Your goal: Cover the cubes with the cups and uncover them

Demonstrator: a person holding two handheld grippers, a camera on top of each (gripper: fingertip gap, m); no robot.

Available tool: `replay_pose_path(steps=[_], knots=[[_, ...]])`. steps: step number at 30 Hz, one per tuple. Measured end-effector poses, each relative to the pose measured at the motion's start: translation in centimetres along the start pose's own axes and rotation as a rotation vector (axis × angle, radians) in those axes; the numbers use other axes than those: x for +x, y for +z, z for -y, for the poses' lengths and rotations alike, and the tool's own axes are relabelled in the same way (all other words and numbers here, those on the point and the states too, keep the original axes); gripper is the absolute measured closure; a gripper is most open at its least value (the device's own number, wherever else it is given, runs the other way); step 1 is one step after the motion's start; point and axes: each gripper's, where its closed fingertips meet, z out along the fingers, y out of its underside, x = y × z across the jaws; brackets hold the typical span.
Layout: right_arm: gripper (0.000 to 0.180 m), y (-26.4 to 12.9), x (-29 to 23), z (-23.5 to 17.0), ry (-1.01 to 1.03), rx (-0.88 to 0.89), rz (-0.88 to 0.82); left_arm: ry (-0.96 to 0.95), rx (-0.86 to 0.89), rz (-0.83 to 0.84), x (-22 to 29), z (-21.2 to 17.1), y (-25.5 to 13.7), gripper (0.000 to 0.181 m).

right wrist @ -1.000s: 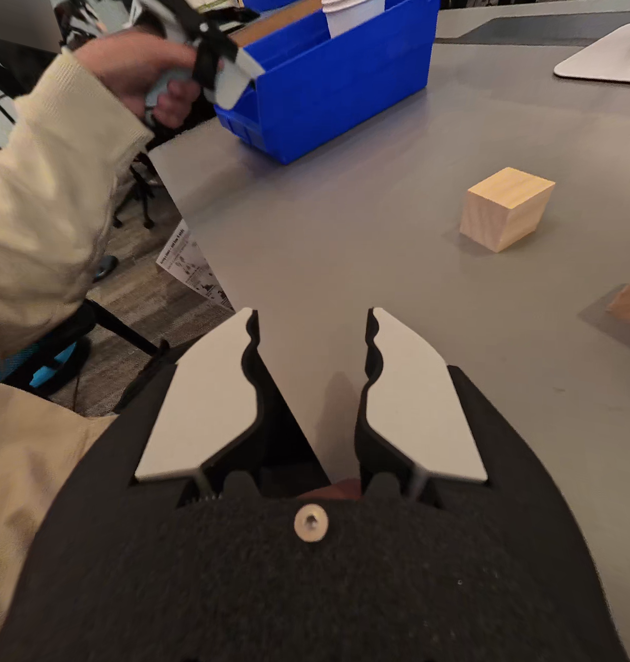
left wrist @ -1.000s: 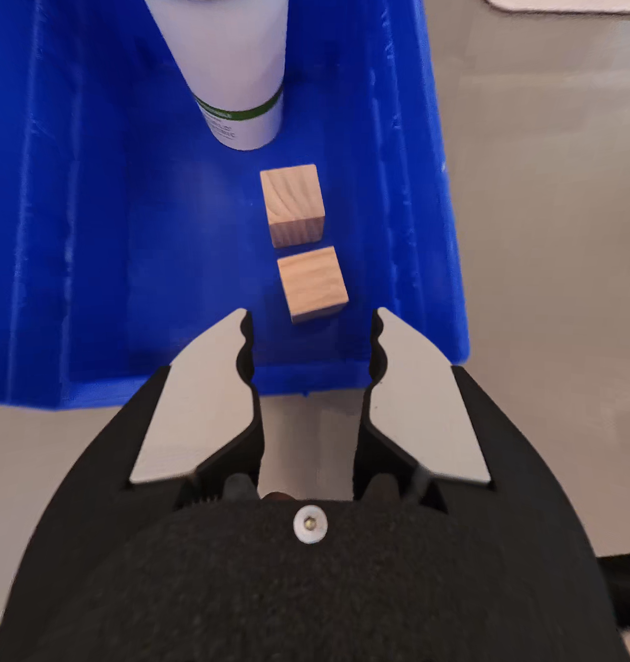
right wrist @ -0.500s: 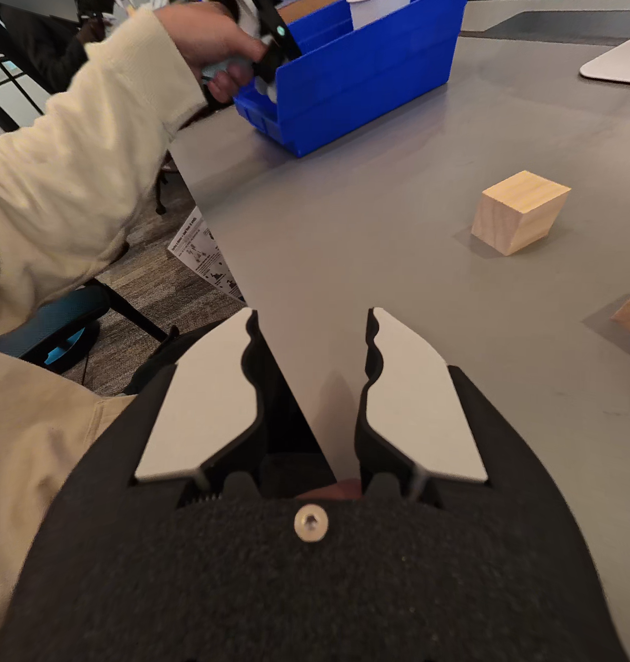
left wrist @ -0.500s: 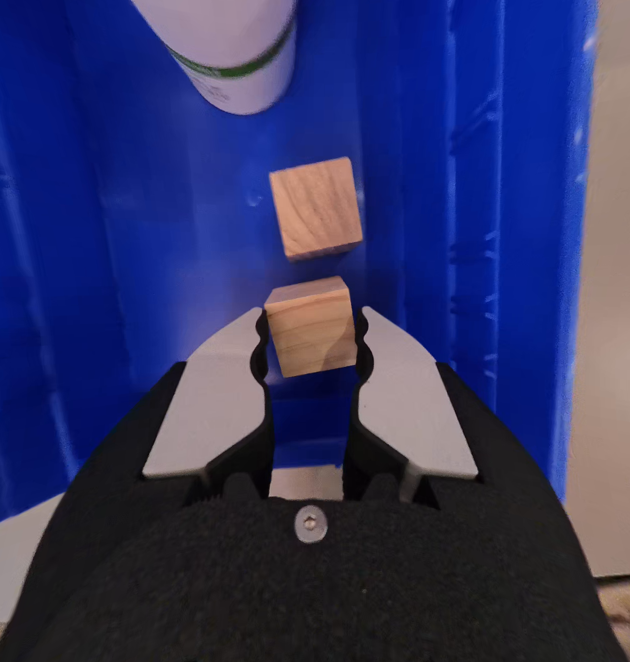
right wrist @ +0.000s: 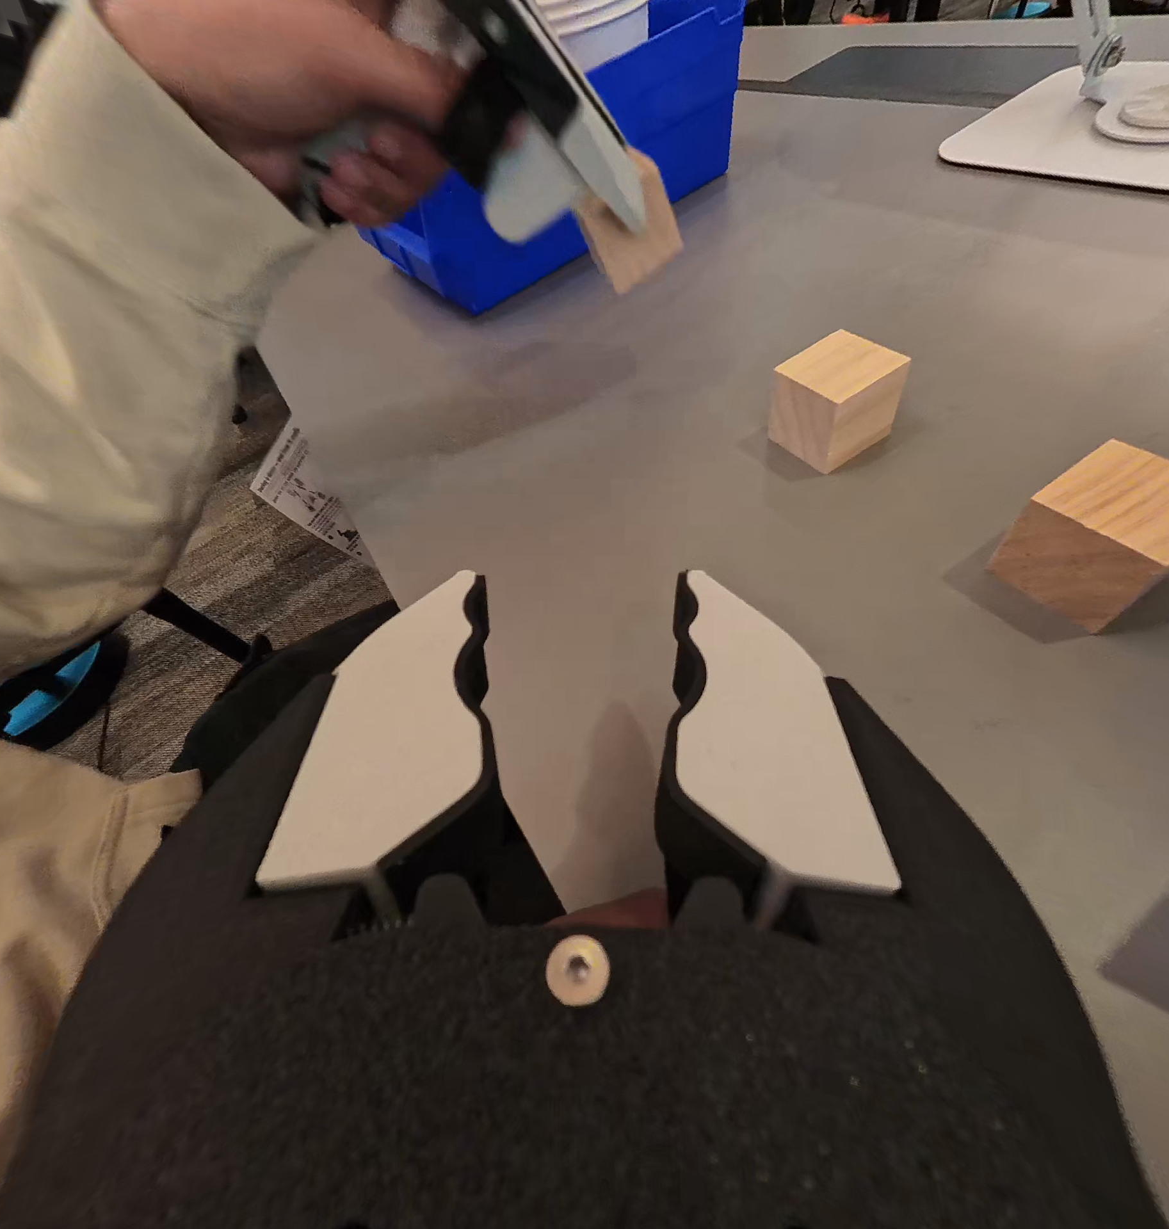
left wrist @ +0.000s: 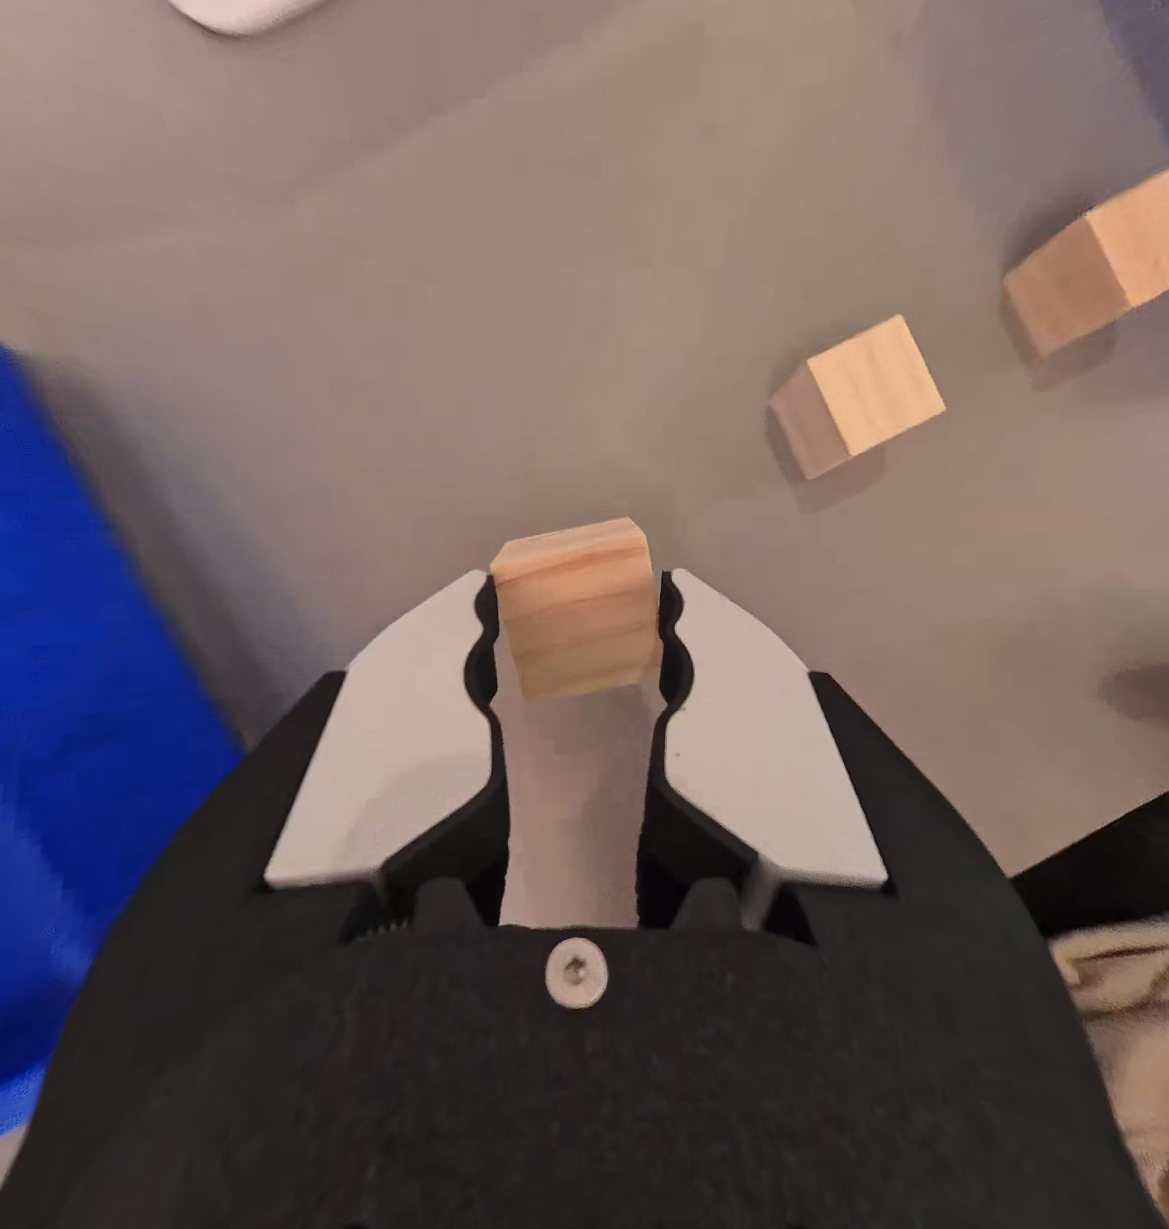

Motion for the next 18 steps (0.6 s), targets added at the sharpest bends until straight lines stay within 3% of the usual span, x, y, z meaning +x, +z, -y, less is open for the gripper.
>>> replay_pose_path(steps=[3, 7, 15, 18], knots=[[0.126, 0.1, -0.2, -0.2, -0.009, -0.011, 0.002, -0.012, -0.076, -0.018, 1.7, -0.4, 4.1, 0.134], [0.126, 0.0, -0.1, -0.5, -0.018, -0.027, -0.004, -0.021, -0.115, 0.011, 2.3, -0.8, 6.2, 0.134], [0.126, -0.3, 0.6, -0.4, -0.008, -0.02, -0.03, -0.07, -0.088, 0.029, 1.7, 0.1, 6.4, 0.129], [0.126, -0.8, 1.3, 0.1, -0.013, 0.01, -0.071, -0.055, 0.05, 0.022, 1.5, 1.2, 2.8, 0.118]])
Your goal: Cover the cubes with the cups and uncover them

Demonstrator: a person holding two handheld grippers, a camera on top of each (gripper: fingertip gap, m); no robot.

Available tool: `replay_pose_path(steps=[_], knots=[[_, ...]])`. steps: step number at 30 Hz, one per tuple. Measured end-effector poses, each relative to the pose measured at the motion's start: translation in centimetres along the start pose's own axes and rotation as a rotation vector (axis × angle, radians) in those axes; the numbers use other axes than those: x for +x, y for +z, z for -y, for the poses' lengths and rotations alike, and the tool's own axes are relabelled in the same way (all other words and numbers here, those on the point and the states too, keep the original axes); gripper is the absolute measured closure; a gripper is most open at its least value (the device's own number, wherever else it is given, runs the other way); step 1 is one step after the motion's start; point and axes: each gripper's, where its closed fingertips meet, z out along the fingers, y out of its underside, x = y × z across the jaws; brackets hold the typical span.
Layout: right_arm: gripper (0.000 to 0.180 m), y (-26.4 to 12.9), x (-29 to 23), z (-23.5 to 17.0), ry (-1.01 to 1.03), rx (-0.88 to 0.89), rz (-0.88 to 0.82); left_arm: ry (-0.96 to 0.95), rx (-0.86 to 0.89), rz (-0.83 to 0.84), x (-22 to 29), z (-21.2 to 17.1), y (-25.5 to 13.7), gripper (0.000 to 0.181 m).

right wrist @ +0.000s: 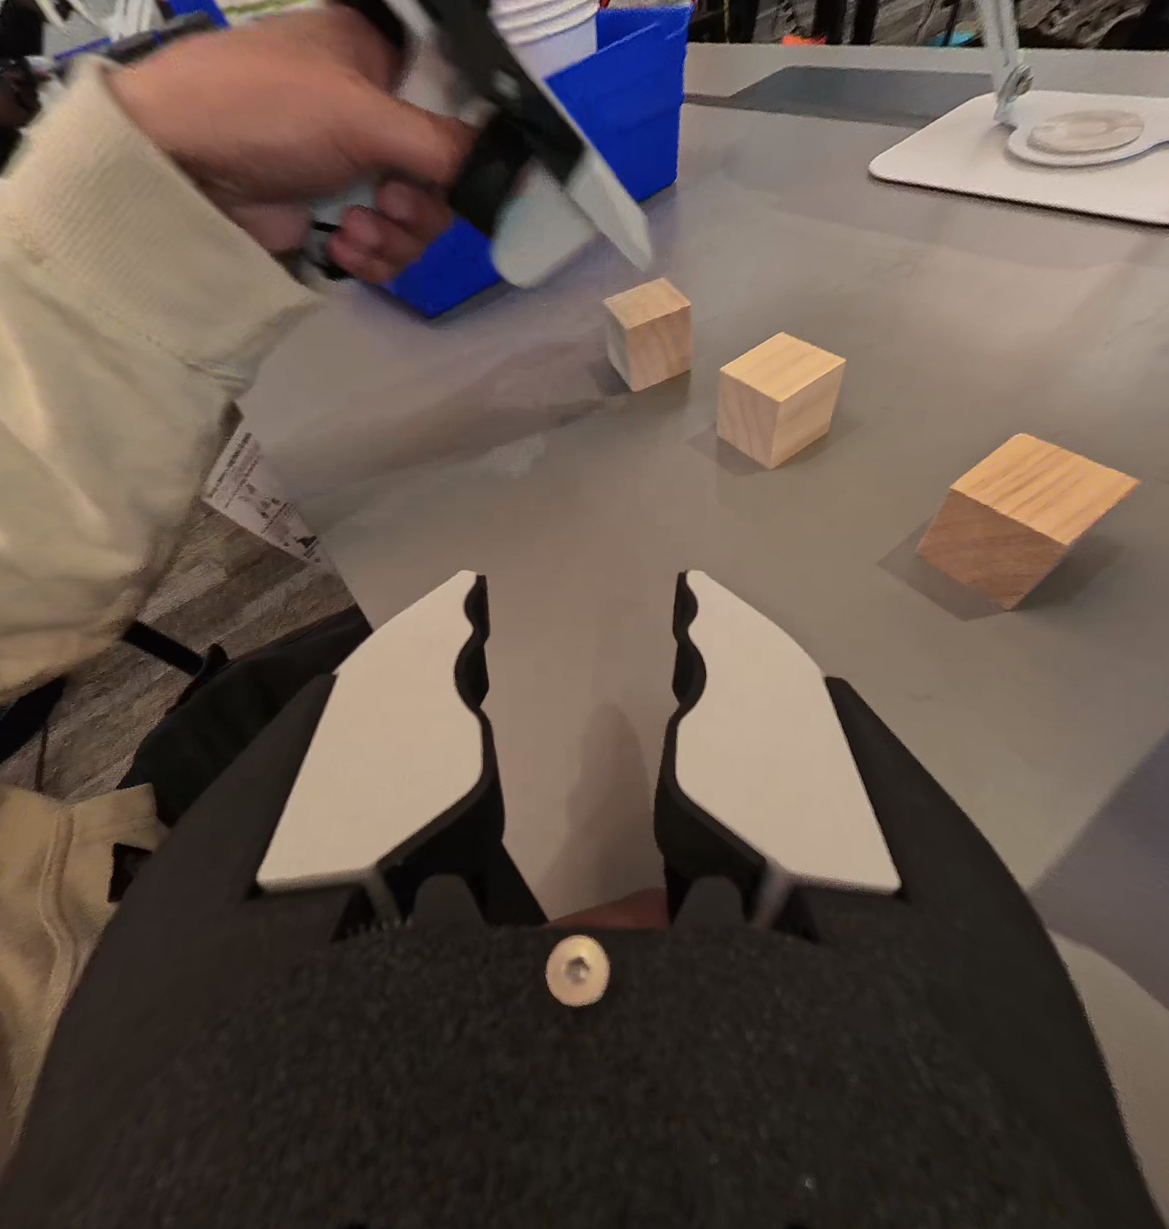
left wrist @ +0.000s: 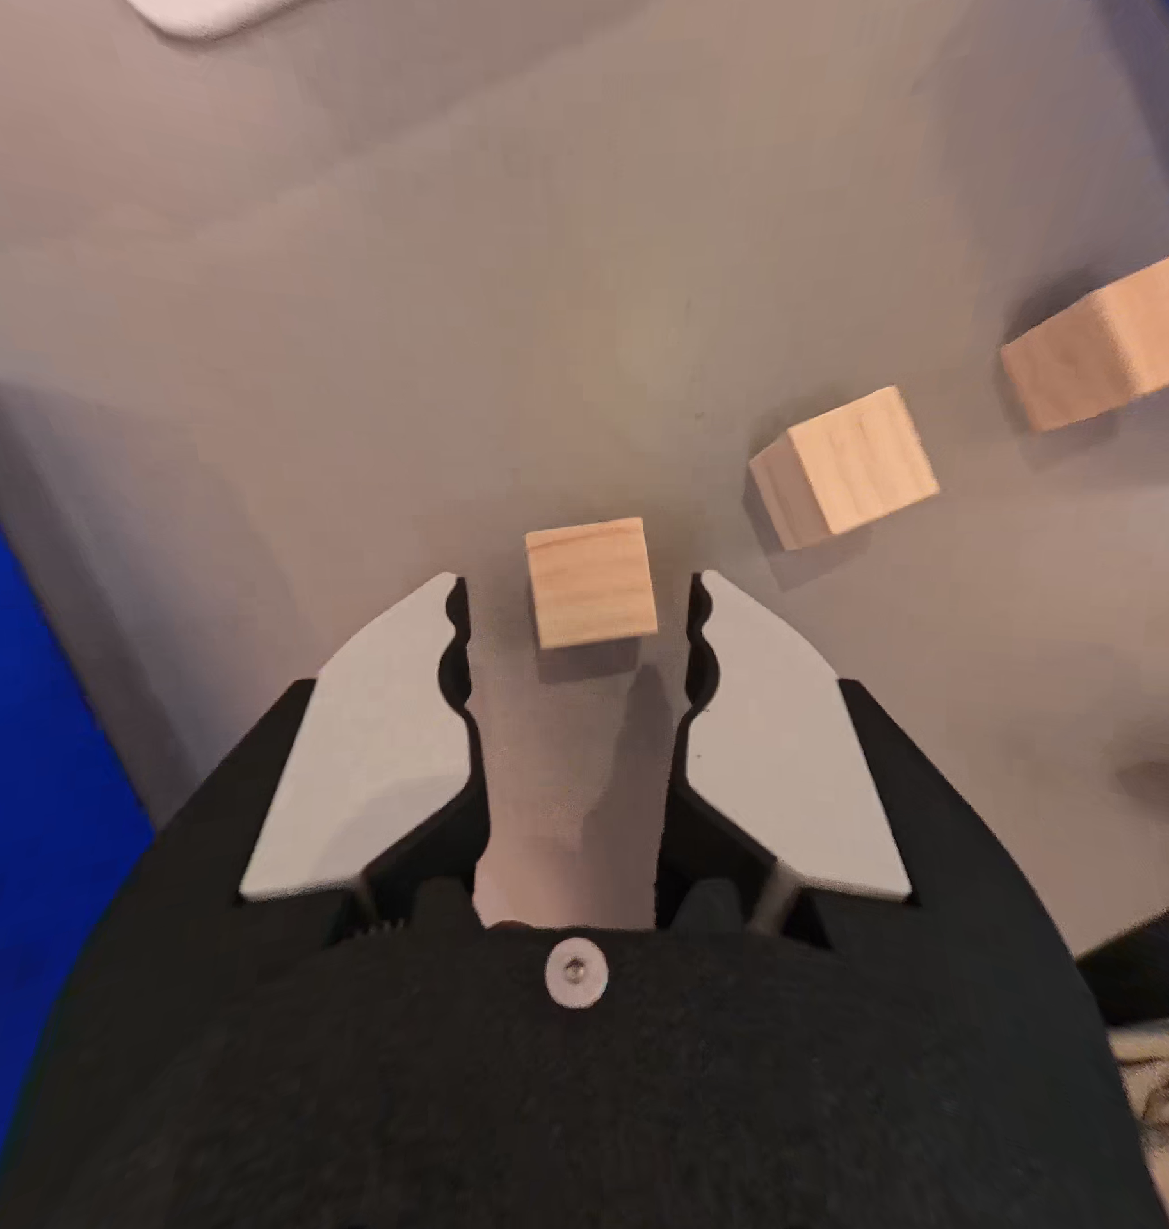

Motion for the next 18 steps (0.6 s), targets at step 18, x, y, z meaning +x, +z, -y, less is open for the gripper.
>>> replay_pose_path(steps=[18], knots=[[0.126, 1.3, 0.0, -1.2, -0.053, -0.079, -0.036, -0.346, -0.061, 0.223, -24.2, -6.2, -2.1, 0.12]])
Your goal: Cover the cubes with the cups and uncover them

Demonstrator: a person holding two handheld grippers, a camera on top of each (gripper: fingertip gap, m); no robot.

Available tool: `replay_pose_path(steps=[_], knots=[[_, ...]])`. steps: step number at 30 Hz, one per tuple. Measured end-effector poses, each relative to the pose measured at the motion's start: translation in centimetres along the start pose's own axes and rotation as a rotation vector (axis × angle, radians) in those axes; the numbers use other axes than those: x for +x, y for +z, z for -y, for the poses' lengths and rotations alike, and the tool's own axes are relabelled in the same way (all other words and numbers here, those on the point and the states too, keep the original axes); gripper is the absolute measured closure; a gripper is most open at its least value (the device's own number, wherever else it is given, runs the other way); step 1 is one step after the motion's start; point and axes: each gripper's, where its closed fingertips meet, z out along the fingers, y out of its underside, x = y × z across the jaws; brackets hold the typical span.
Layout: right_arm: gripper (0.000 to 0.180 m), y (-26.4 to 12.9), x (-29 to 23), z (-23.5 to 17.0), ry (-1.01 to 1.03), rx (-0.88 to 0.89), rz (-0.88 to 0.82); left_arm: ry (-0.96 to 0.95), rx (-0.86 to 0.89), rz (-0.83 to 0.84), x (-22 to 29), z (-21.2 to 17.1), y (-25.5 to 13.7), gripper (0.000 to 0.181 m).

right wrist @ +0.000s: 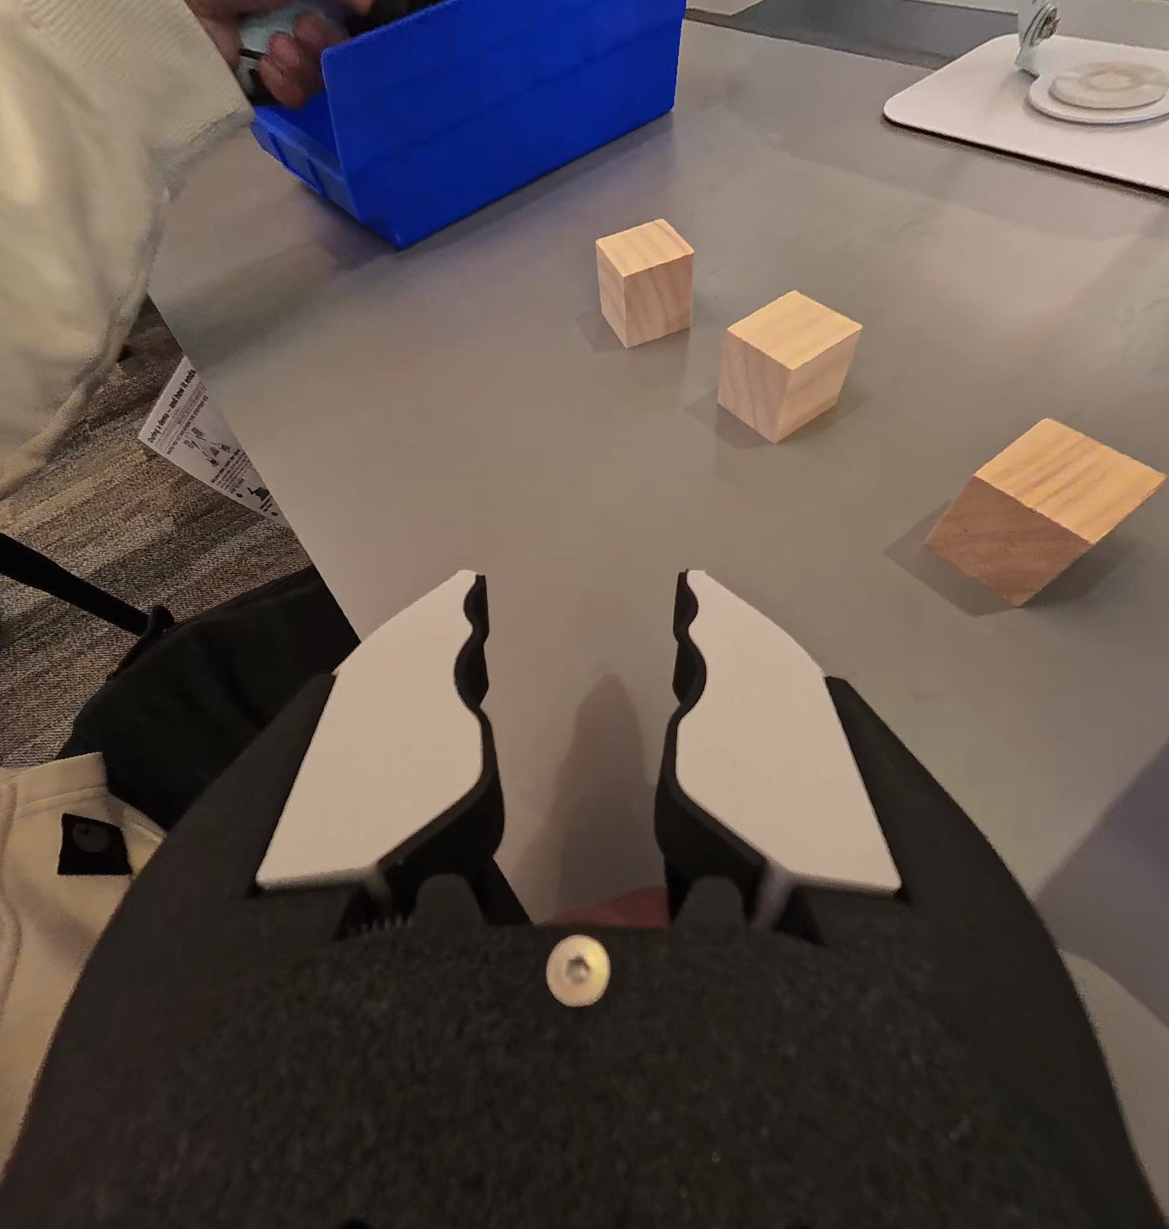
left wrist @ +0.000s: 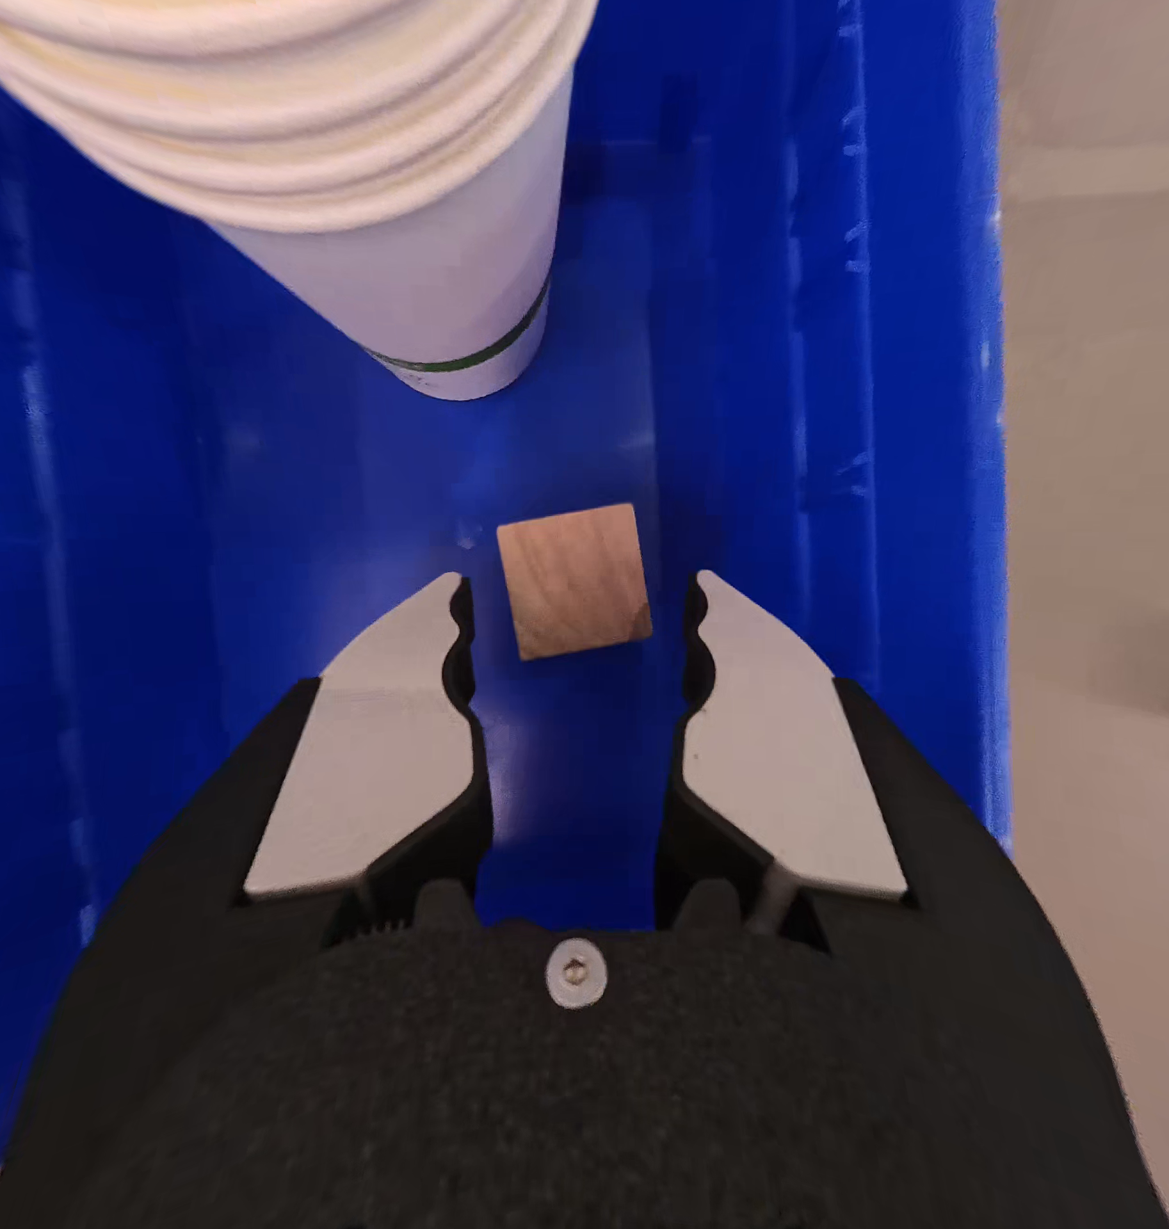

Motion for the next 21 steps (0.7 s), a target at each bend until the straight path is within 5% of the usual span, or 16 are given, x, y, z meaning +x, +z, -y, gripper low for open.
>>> replay_pose_path(steps=[8, 13, 17, 21], knots=[[0.126, -0.5, -0.2, 0.3, -0.001, 0.016, 0.01, -0.011, -0.017, 0.0, -0.4, -0.7, 1.1, 0.136], [0.127, -0.6, -0.1, 0.5, 0.022, 0.028, 0.026, -0.014, 0.156, -0.034, -0.1, 1.1, -7.4, 0.137], [0.127, -0.7, 0.0, 0.3, 0.021, 0.023, 0.019, 0.12, 0.328, -0.116, 6.8, 2.1, -15.6, 0.137], [0.127, -0.9, 0.0, 0.4, 0.013, 0.022, 0.016, 0.276, 0.308, -0.158, 14.9, 0.7, -15.1, 0.137]])
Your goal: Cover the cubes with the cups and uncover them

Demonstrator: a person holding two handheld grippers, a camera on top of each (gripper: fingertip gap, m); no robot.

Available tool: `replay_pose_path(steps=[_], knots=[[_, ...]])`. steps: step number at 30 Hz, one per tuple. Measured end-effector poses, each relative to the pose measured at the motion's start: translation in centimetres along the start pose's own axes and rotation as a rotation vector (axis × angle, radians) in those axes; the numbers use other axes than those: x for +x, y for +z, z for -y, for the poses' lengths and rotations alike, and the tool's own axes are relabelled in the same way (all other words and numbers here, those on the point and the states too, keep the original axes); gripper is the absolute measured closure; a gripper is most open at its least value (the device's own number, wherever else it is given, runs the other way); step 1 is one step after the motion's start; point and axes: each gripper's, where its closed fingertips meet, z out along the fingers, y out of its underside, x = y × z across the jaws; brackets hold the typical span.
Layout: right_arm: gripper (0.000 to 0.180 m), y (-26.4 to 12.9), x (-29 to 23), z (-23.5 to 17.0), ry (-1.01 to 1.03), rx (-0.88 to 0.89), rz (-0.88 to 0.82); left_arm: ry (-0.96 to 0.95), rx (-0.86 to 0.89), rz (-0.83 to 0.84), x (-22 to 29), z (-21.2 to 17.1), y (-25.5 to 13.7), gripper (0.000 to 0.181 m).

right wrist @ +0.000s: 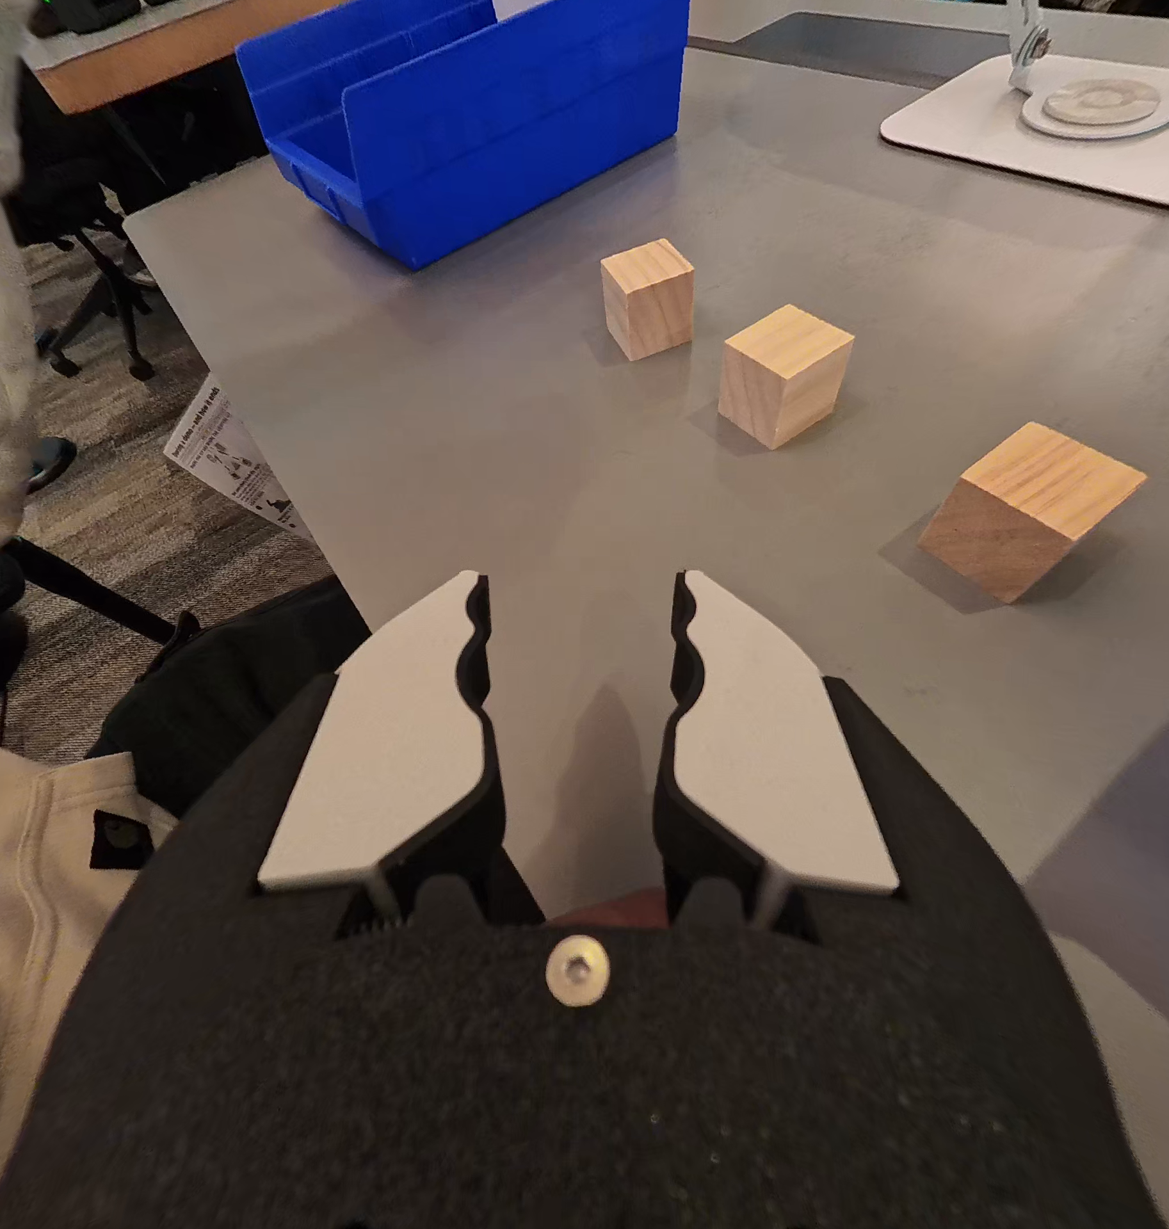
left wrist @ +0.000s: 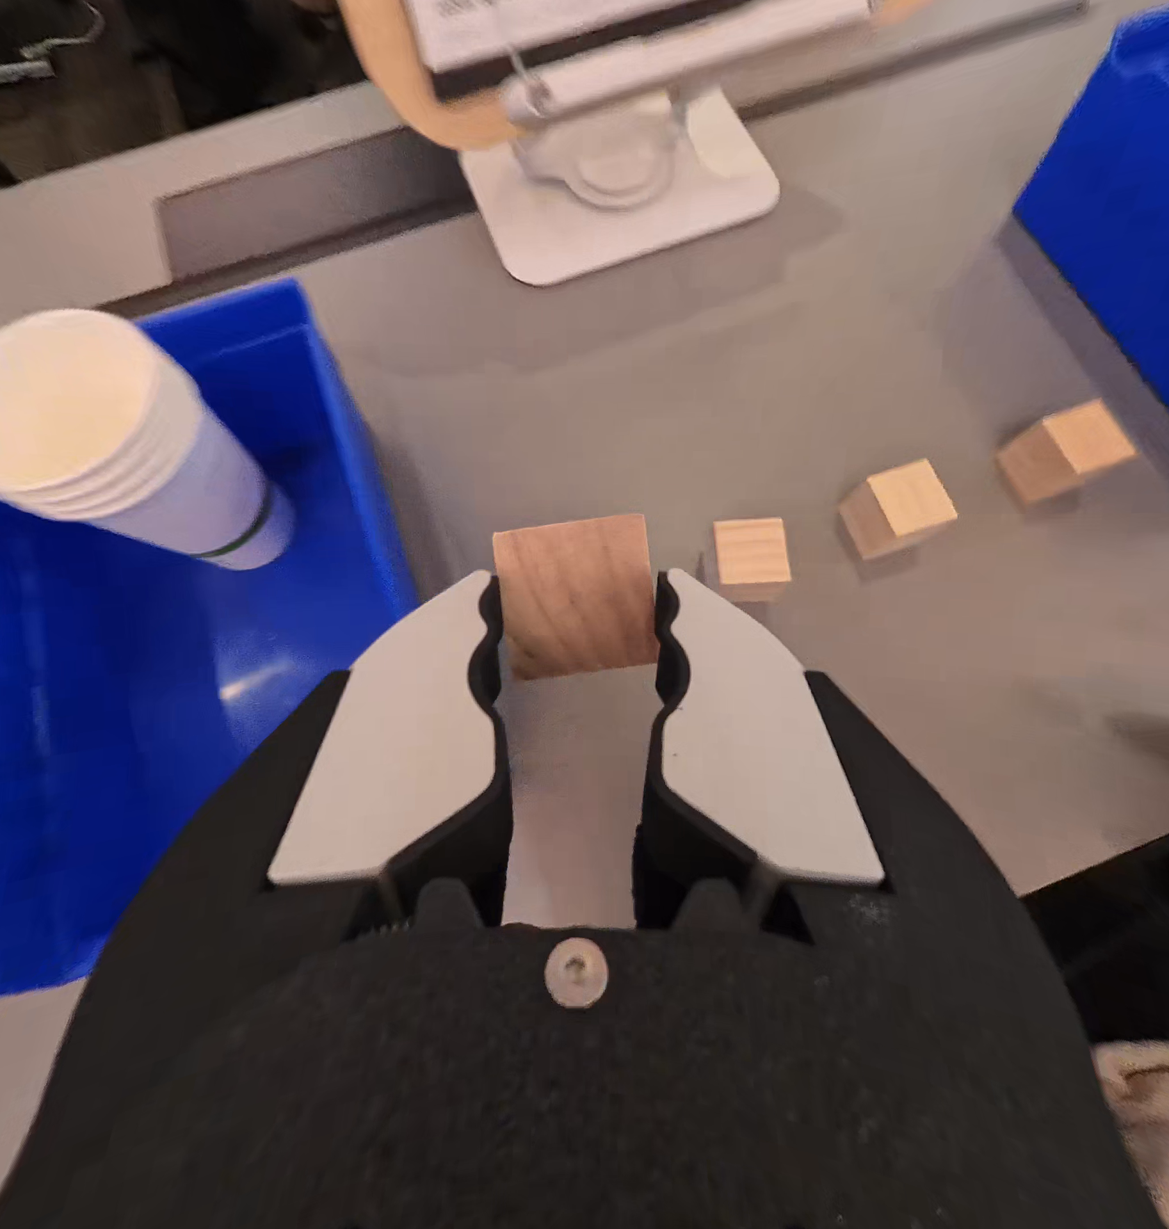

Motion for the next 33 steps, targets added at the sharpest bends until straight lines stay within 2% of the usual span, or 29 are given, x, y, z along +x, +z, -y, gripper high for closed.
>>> replay_pose_path(steps=[3, 8, 12, 22, 26, 31, 33], knots=[[0.127, -0.2, 0.0, 0.2, -0.003, 0.002, -0.001, 0.007, -0.118, -0.022, 2.6, -2.3, 4.9, 0.137], [0.127, -0.6, -0.1, 0.3, -0.009, 0.002, -0.004, -0.036, -0.262, 0.012, 2.4, -6.2, 10.7, 0.137], [0.127, -0.6, -0.1, 0.3, -0.01, 0.0, 0.002, -0.067, -0.321, 0.03, 1.5, -7.8, 12.1, 0.137], [0.127, -0.1, -0.5, -0.2, -0.004, -0.019, 0.032, -0.113, -0.327, 0.027, 1.0, -8.7, 13.2, 0.136], [0.127, -0.2, -0.5, -0.2, -0.001, -0.021, 0.038, -0.087, -0.309, 0.022, 1.5, -8.3, 11.5, 0.123], [0.128, -0.4, -0.3, -0.3, 0.016, -0.012, 0.05, -0.021, -0.063, -0.005, 2.0, -6.1, 2.0, 0.115], [0.128, -0.4, -0.4, -0.3, 0.028, -0.005, 0.063, -0.07, 0.022, 0.009, 0.7, -7.2, -1.1, 0.1]])
